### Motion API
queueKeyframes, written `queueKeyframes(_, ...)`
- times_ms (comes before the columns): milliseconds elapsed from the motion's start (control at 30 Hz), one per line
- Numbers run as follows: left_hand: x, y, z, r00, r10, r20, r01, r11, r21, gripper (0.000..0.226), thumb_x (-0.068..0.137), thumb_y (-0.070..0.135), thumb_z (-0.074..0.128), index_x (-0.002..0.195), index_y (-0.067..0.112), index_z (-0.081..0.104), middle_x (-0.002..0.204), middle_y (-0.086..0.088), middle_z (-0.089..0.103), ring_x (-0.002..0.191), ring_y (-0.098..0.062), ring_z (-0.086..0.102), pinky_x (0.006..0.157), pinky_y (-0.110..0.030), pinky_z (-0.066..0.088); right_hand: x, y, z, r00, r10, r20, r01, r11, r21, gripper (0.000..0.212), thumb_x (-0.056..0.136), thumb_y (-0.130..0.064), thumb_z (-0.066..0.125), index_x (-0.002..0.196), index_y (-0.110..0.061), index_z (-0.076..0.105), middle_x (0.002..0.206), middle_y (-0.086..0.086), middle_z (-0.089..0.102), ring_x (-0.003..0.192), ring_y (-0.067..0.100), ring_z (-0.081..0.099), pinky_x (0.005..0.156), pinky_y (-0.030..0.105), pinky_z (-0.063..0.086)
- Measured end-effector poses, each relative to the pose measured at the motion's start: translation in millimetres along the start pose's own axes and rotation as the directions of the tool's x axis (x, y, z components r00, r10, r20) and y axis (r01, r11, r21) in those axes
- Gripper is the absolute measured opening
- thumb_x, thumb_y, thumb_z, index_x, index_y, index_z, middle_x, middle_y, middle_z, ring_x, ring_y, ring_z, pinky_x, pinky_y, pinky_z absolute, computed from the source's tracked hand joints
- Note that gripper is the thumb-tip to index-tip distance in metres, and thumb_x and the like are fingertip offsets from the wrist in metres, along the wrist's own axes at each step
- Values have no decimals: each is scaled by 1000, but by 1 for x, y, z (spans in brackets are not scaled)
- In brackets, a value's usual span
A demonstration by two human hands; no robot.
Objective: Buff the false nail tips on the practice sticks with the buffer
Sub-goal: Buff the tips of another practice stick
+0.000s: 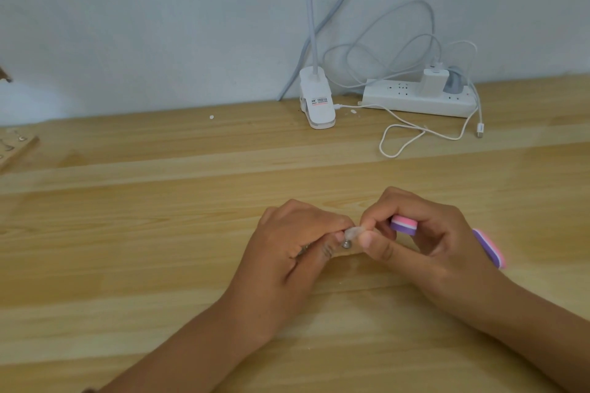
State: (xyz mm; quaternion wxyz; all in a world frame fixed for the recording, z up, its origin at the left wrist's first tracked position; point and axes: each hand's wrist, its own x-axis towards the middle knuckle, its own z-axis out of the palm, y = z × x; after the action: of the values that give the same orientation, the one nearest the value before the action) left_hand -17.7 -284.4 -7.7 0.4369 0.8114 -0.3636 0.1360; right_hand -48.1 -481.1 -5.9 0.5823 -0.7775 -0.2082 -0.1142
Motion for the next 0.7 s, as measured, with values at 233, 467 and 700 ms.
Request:
queueKeyframes(233, 0, 1, -1, 999, 15, 30, -16, 1000, 27, 22, 98, 30, 48, 98, 27, 70, 93, 21, 67, 96, -8, 59, 86, -39, 42, -1, 0, -1, 999, 46, 27, -47, 998, 35, 7, 85, -20, 71, 82, -14, 72, 74, -5, 58, 69, 17, 54, 68, 25, 46)
queueKeyframes(467, -1, 1, -1, 998, 53, 43, -57, 992, 110, 20, 99, 30, 49, 102, 28, 68, 98, 29, 61, 101, -4, 54, 88, -35, 40, -1, -3, 0, 999, 27, 34, -27, 1000, -7, 13, 87, -30, 70, 81, -19, 67, 76, -11, 58, 71, 12, 55, 71, 20, 44)
queueKeyframes(700, -1, 2, -2, 999, 43, 28, -46, 992, 114, 22, 99, 32, 48, 103, 30, 70, 103, 26, 65, 104, -2, 55, 88, -31, 38, -4, -3, 4, 998, -27, -49, 23, 997, -75, 12, 86, -28, 70, 95, -24, 63, 74, -8, 51, 70, 15, 49, 68, 34, 45)
